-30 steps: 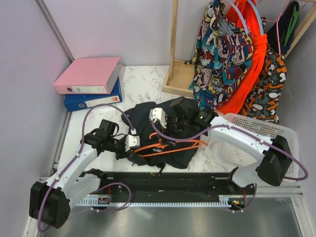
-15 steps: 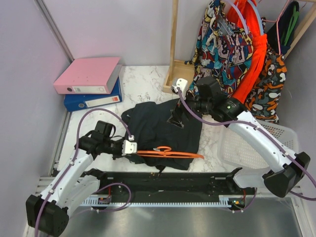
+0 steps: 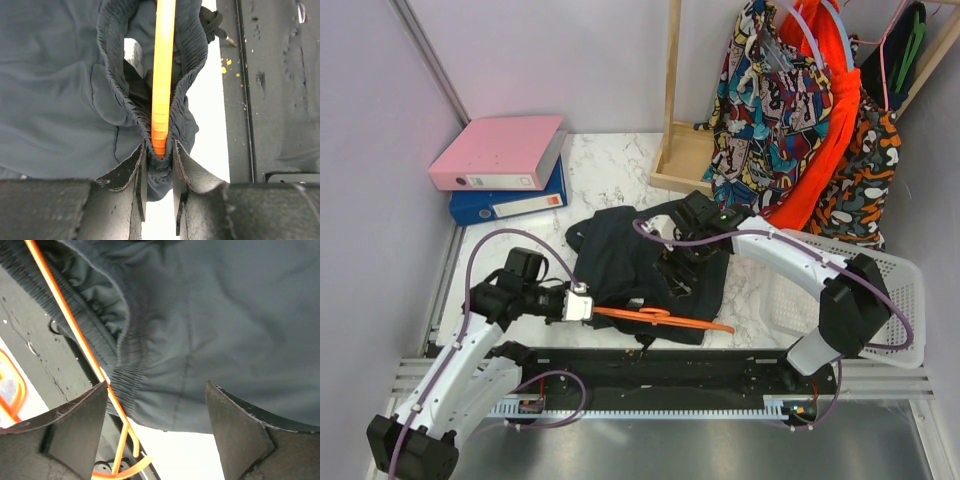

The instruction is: Place the shorts on the hanger

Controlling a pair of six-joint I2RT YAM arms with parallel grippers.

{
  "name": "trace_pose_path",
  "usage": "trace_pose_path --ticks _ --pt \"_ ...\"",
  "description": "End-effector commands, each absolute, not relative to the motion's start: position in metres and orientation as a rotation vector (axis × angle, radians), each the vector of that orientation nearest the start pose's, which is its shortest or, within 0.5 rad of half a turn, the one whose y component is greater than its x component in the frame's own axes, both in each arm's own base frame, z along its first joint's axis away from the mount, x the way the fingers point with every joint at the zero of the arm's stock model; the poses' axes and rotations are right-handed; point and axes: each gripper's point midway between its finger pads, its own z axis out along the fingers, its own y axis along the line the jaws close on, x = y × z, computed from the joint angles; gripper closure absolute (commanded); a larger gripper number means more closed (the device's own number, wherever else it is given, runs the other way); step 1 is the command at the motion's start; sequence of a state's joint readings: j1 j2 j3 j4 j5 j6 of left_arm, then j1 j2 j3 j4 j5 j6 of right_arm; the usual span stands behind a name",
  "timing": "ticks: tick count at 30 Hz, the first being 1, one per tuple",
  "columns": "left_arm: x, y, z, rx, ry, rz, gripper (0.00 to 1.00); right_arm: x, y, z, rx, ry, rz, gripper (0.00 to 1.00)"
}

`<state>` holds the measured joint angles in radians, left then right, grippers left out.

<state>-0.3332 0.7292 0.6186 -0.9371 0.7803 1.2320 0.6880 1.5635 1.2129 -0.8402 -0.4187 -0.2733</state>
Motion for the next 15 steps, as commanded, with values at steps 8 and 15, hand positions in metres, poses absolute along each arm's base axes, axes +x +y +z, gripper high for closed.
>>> trace_pose_path --ticks 8,15 --pt "0.133 -0.164 0.147 1.674 1.382 -0.657 0.98 0.191 0.28 0.085 -1.467 2.421 0.687 0.09" --pt "0.123 -0.17 0.162 1.614 1.371 -0.727 0.98 0.184 0.269 0.087 -1.474 2.431 0.624 0.02"
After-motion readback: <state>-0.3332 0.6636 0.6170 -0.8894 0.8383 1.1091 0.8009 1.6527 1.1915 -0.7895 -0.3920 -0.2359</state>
